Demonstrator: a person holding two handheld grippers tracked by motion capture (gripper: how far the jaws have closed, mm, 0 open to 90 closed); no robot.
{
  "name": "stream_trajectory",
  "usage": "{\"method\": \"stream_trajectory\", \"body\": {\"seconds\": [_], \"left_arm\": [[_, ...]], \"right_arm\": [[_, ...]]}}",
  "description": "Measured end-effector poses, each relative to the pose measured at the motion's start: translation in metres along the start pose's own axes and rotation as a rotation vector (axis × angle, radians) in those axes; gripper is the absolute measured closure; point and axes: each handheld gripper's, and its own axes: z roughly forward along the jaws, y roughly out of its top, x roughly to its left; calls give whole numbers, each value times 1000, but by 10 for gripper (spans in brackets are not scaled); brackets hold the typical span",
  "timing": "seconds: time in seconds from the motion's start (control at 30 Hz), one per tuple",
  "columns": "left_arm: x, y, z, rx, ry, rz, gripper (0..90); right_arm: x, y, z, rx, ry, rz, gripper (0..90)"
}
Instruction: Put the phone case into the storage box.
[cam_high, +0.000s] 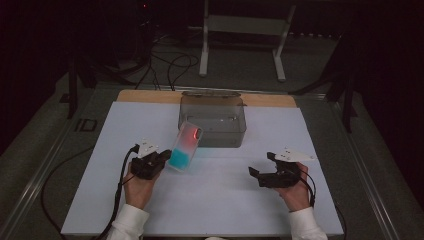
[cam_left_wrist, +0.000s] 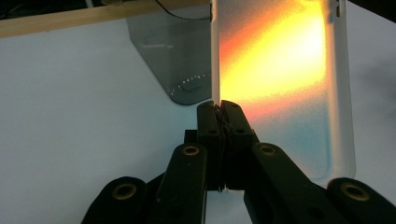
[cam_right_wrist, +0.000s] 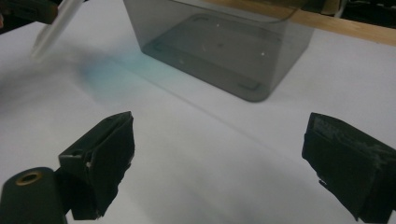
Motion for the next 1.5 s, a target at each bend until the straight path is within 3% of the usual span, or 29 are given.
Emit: {"method": "stream_trajectory", "body": {"seconds": [0.37,1.1,1.5], "left_arm": [[0,1,-2,-11,6,-2,888],[-4,3,-3,-32,0,0,888],[-5,4,-4,-37,2,-3,888]], "right_arm": [[9,11,11,11,9,-12,95],[32,37,38,26,101,10,99],[53,54,54,23,153,18,140]]}}
